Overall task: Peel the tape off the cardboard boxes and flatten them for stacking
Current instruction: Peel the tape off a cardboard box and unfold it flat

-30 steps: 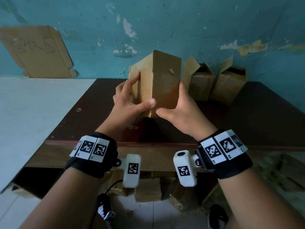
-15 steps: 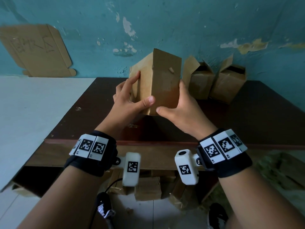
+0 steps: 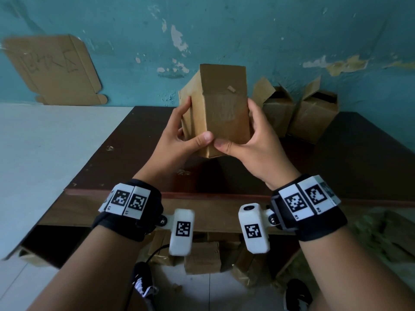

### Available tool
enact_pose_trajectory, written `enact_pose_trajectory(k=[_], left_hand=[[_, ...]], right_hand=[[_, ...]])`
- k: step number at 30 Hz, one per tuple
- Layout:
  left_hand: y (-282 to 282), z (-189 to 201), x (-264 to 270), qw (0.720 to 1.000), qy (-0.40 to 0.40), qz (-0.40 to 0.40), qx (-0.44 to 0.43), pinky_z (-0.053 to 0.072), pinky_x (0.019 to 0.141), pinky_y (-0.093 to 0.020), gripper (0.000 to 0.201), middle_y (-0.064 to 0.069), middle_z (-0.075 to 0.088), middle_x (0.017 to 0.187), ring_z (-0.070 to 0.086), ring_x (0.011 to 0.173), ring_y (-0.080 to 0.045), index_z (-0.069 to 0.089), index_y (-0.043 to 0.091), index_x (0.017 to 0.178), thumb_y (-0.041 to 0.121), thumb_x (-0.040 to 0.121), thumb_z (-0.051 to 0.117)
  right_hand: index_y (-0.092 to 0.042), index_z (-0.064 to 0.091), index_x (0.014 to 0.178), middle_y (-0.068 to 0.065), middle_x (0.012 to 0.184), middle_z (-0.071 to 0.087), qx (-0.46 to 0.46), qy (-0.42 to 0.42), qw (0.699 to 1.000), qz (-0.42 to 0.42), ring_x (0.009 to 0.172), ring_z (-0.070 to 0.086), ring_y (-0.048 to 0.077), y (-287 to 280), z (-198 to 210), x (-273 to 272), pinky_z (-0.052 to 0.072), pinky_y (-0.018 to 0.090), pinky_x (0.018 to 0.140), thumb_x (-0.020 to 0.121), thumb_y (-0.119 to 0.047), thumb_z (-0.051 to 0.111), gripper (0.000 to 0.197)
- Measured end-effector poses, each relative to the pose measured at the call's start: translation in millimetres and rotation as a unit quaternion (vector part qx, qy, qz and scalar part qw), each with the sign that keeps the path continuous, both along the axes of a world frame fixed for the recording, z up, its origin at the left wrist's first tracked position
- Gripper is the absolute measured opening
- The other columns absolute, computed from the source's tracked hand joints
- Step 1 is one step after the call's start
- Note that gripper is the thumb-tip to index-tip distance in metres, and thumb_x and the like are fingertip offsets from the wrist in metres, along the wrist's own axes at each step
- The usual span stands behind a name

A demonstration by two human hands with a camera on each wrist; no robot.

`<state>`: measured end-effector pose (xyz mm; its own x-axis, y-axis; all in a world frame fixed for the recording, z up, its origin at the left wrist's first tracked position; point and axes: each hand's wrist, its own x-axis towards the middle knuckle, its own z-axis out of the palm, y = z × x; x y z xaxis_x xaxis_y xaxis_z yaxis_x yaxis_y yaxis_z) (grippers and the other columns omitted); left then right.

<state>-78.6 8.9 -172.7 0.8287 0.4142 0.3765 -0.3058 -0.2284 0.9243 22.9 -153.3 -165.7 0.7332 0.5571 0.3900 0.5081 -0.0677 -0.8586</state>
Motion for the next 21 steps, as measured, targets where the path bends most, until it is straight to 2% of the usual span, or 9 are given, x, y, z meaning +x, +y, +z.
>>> enact_pose_trajectory(k=[3,5,7,11,13,15,18,21], left_hand=[[-1.5,-1.9,0.1,1.000,-0.006,0.008,-0.007,0.055,0.082,-0.016,0.087,0.017,0.045,0.142,0.059,0.120,-0.001,0.033,0.038,0.149,0.035,0.075,0.080],[-2.0,-1.9,-0.2,1.000,-0.006,0.010,-0.008,0.055,0.081,-0.016,0.086,0.022,0.047,0.137,0.059,0.116,0.002,0.032,0.035,0.151,0.029,0.078,0.076],[-0.4,-2.3,0.4,1.000,-0.008,0.010,-0.010,0.055,0.080,-0.015,0.086,0.026,0.047,0.132,0.060,0.111,0.006,0.031,0.033,0.153,0.027,0.078,0.074],[3.4,-2.2,1.0,1.000,-0.003,0.001,-0.005,0.055,0.080,-0.014,0.097,0.025,0.045,0.136,0.058,0.118,-0.001,0.031,0.036,0.152,0.045,0.068,0.079],[7.2,-3.4,1.4,1.000,0.004,-0.003,-0.018,0.057,0.082,-0.021,0.101,0.021,0.047,0.140,0.059,0.123,-0.008,0.031,0.035,0.155,0.048,0.066,0.078],[11.6,-5.3,2.5,1.000,0.008,-0.008,-0.025,0.060,0.087,-0.033,0.104,0.013,0.047,0.148,0.059,0.129,-0.017,0.030,0.034,0.157,0.050,0.068,0.081],[17.1,-5.9,3.9,0.999,0.016,-0.014,-0.032,0.058,0.096,-0.048,0.107,0.005,0.042,0.157,0.055,0.136,-0.024,0.029,0.038,0.156,0.060,0.068,0.084],[20.1,-6.0,4.7,0.998,0.018,-0.022,-0.050,0.054,0.100,-0.055,0.099,0.000,0.044,0.157,0.056,0.135,-0.023,0.029,0.043,0.154,0.059,0.071,0.081]], right_hand=[[-0.033,0.023,0.159,-0.012,0.151,0.049,-0.011,-0.015,1.000,0.012,0.137,0.048,0.005,-0.6,2.0,3.4,0.045,0.040,0.113,0.066,-0.058,0.082,0.113],[-0.031,0.018,0.161,-0.009,0.155,0.046,-0.031,-0.022,0.999,0.015,0.141,0.045,0.007,-0.1,1.4,4.3,0.043,0.042,0.115,0.068,-0.060,0.079,0.115],[-0.028,0.015,0.162,-0.008,0.158,0.043,-0.044,-0.027,0.998,0.021,0.143,0.043,0.007,-1.3,1.1,5.7,0.041,0.041,0.117,0.072,-0.056,0.078,0.114],[-0.028,0.007,0.163,-0.004,0.162,0.037,-0.062,-0.024,0.997,0.037,0.146,0.039,0.008,-6.9,4.1,7.1,0.038,0.042,0.119,0.084,-0.036,0.078,0.107],[-0.029,0.008,0.163,-0.004,0.159,0.042,-0.063,-0.018,0.997,0.044,0.142,0.044,0.006,-9.3,6.3,6.8,0.041,0.039,0.118,0.087,-0.027,0.078,0.103],[-0.030,0.010,0.163,-0.005,0.157,0.045,-0.058,-0.015,0.997,0.046,0.139,0.047,0.004,-11.6,9.1,5.2,0.043,0.037,0.116,0.089,-0.019,0.077,0.100],[-0.031,0.013,0.162,-0.007,0.157,0.045,-0.050,-0.020,0.997,0.051,0.136,0.050,0.003,-13.6,12.9,1.2,0.045,0.035,0.114,0.090,-0.017,0.076,0.097],[-0.030,0.016,0.162,-0.023,0.143,0.047,-0.065,-0.035,0.996,0.047,0.112,0.060,-0.007,-14.8,17.0,-4.0,0.049,0.031,0.108,0.094,-0.023,0.071,0.088]])
